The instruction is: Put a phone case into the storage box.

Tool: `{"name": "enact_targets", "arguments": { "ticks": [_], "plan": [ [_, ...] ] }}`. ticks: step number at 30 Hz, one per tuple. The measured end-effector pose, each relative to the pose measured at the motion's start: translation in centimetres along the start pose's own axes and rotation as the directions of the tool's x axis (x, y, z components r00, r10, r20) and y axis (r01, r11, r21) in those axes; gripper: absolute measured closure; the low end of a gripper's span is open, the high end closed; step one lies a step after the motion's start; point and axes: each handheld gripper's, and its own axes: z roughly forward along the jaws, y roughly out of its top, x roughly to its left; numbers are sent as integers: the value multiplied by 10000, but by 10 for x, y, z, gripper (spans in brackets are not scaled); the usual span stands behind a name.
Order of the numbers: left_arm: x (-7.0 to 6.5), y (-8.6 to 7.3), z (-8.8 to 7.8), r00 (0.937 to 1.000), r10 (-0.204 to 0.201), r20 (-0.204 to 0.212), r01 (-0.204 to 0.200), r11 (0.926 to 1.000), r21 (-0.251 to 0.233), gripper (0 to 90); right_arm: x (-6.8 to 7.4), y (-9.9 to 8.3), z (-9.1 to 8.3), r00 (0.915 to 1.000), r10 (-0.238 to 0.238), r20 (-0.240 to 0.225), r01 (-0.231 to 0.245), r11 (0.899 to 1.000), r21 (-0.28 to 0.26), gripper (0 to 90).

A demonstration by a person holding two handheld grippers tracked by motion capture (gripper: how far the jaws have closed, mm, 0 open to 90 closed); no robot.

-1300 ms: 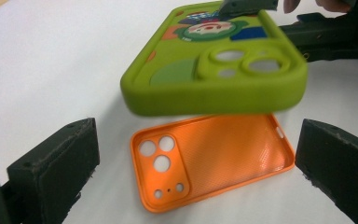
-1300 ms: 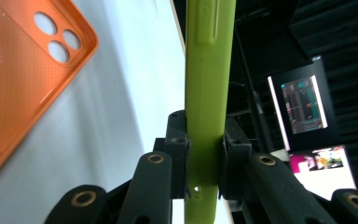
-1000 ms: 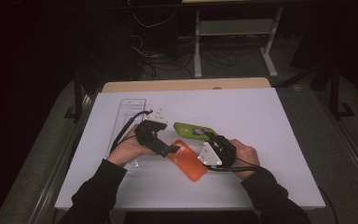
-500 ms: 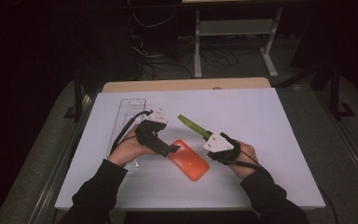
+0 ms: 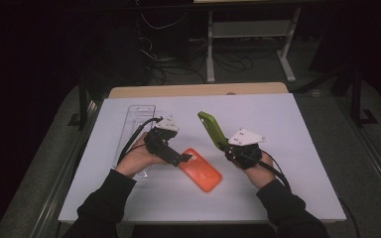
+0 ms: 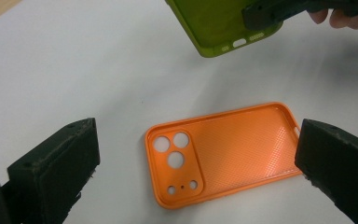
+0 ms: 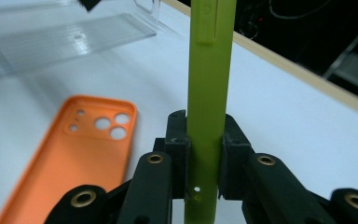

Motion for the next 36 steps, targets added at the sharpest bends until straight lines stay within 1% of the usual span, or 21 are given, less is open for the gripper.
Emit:
{"name": "enact_targets", "arguments": {
  "ticks": [3,4,5,6,7,8,9,11,13,14,15,16,18,21,24,26,28,29,30,34,36],
  "plan": [
    [0,0,0,10000,-19,-3,19,10000,-32,0,-6,-1,0,9975,647,-297,-648,9979,-9,756],
    [0,0,0,10000,-16,-15,16,10000,-25,0,-6,-1,0,9935,1038,-467,-1041,9946,-21,757],
    [1,0,-1,9999,115,-29,-115,9999,102,0,-8,-1,0,9909,1220,-561,-1220,9925,21,756],
    [0,0,0,10000,-35,-39,35,10000,-36,0,-10,-2,0,9869,1469,-668,-1468,9891,57,757],
    [1,0,0,10000,-7,-50,7,10000,-45,0,-11,-2,0,9809,1780,-785,-1783,9840,45,757],
    [3,0,-1,9997,221,-99,-220,9997,101,0,-14,-3,1,9780,1901,-856,-1909,9816,-14,756],
    [2,0,-1,9999,-43,-102,43,10000,-21,0,-15,-3,1,9740,2064,-936,-2077,9782,-35,757],
    [3,0,-2,9998,60,-175,-60,10000,-14,0,-18,-4,1,9564,2667,-1190,-2692,9631,-49,757],
    [3,0,-1,9998,-17,-197,14,9999,-147,0,-20,-4,0,9465,2964,-1274,-2994,9541,-48,757],
    [3,0,-1,9997,-128,-195,125,9998,-165,0,-20,-5,0,9454,3003,-1264,-3034,9528,-52,756],
    [3,0,-1,9997,-77,-242,72,9998,-201,0,-20,-5,0,9446,3028,-1268,-3057,9521,-41,756],
    [4,1,-2,9997,-93,-222,88,9997,-217,0,-20,-5,0,9468,2971,-1238,-3001,9539,-60,756],
    [3,1,-1,9994,-293,-193,284,9986,-457,0,-19,-5,0,9459,2984,-1271,-3015,9535,-53,756],
    [3,3,-2,9993,-348,-137,338,9971,-678,0,-16,-4,1,9469,2937,-1307,-2970,9549,-56,757],
    [3,4,-3,9983,-559,-145,538,9917,-1168,0,-12,-3,3,9460,2948,-1347,-2978,9546,-23,756],
    [3,4,-4,9971,-765,-58,751,9882,-1337,0,-8,-3,3,9420,3040,-1425,-3071,9517,5,756],
    [3,5,-5,9970,-775,-32,762,9858,-1495,0,-4,-2,4,9408,3030,-1518,-3060,9520,35,756],
    [3,5,-5,9966,-828,1,818,9839,-1587,0,-1,-1,5,9426,2958,-1549,-2994,9541,3,757],
    [3,6,-5,9960,-896,30,888,9822,-1657,0,2,-1,6,9403,2988,-1629,-3021,9533,48,756],
    [2,6,-4,9950,-993,138,1001,9785,-1804,0,14,1,10,9480,2679,-1718,-2698,9628,127,756],
    [3,6,-4,9944,-1045,133,1052,9769,-1861,0,20,2,12,9495,2565,-1807,-2586,9659,126,756]
  ]
}}
